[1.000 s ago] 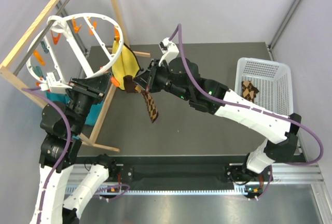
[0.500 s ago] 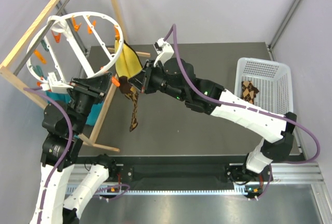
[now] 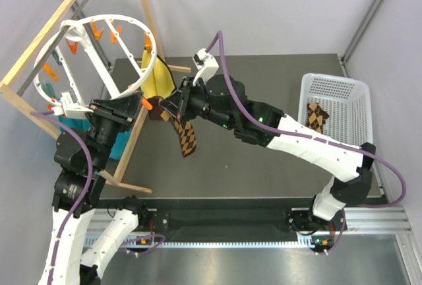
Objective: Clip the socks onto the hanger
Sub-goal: Clamp the sock onto the hanger.
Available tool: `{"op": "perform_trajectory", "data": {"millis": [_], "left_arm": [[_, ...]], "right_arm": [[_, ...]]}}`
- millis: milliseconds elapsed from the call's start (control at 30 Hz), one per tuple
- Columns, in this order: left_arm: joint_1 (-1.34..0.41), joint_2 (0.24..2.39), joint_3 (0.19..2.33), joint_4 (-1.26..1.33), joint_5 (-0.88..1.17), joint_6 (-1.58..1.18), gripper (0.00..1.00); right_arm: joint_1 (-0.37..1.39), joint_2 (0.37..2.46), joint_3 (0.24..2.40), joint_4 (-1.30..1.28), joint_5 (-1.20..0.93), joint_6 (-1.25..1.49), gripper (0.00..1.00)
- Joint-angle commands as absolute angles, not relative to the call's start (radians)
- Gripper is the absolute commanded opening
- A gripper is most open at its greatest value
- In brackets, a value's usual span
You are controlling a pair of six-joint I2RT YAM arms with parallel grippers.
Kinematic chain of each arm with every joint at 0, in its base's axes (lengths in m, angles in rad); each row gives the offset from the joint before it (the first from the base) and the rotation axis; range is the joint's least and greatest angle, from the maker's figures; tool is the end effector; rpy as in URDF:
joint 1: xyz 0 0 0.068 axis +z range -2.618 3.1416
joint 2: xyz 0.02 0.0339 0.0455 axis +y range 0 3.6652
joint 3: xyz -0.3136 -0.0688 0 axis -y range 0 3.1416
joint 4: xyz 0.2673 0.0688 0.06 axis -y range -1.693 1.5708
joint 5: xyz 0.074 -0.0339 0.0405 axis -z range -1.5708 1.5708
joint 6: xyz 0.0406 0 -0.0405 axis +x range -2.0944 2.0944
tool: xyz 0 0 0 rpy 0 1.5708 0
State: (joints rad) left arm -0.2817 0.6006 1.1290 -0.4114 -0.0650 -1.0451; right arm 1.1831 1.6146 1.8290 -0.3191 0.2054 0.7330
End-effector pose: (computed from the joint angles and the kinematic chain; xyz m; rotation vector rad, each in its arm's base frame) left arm 0.0734 -0.0185 0.4907 -0.6254 1.4070 -1.0260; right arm 0.1571 0.3628 0.5304 -0.2431 1.8235 1.2407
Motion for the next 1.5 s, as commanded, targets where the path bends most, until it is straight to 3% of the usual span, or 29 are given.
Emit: {"op": "perform_trajectory", "data": {"millis": [0, 333, 467, 500, 567, 600, 733, 933, 967, 1000, 1300, 1400, 1467], "left_arm": [[-0.291, 0.617, 1.108, -0.425, -0.009, -1.043, 0.0], [-0.291, 0.614, 1.097, -0.426, -0.006, -1.061, 0.0], [-0.291, 0.612, 1.089, -0.428, 0.029, -1.074, 0.18], [-0.291, 0.609, 1.088, -0.425, 0.031, -1.077, 0.28], [-0.291, 0.604, 1.088, -0.425, 0.035, -1.084, 0.36], [-0.291, 0.6, 1.086, -0.423, 0.037, -1.089, 0.44], [-0.291, 0.586, 1.083, -0.413, 0.046, -1.091, 0.6], [-0.291, 0.566, 1.107, -0.433, 0.049, -1.068, 0.7], [-0.291, 0.563, 1.117, -0.442, 0.052, -1.066, 0.94], [-0.291, 0.558, 1.123, -0.452, 0.057, -1.063, 0.97], [-0.291, 0.485, 1.274, -0.647, 0.031, -0.97, 0.99], [-0.291, 0.465, 1.339, -0.725, 0.008, -0.913, 0.99], [-0.291, 0.46, 1.408, -0.759, -0.029, -0.885, 0.98]], "right_arm": [[1.21, 1.612, 1.878, -0.249, 0.207, 0.73, 0.0], [1.223, 1.617, 1.882, -0.224, 0.199, 0.733, 0.0], [1.223, 1.612, 1.871, -0.224, 0.202, 0.732, 0.0], [1.224, 1.611, 1.864, -0.219, 0.201, 0.732, 0.0], [1.223, 1.609, 1.861, -0.218, 0.204, 0.73, 0.0], [1.223, 1.609, 1.861, -0.218, 0.204, 0.73, 0.0], [1.223, 1.615, 1.859, -0.222, 0.212, 0.724, 0.0], [1.223, 1.615, 1.852, -0.225, 0.238, 0.704, 0.0], [1.223, 1.615, 1.852, -0.229, 0.241, 0.695, 0.0], [1.223, 1.615, 1.85, -0.227, 0.247, 0.69, 0.0], [1.213, 1.663, 1.902, -0.215, 0.275, 0.583, 0.01], [1.204, 1.678, 1.919, -0.206, 0.276, 0.548, 0.09], [1.2, 1.692, 1.936, -0.199, 0.275, 0.506, 0.27]]}}
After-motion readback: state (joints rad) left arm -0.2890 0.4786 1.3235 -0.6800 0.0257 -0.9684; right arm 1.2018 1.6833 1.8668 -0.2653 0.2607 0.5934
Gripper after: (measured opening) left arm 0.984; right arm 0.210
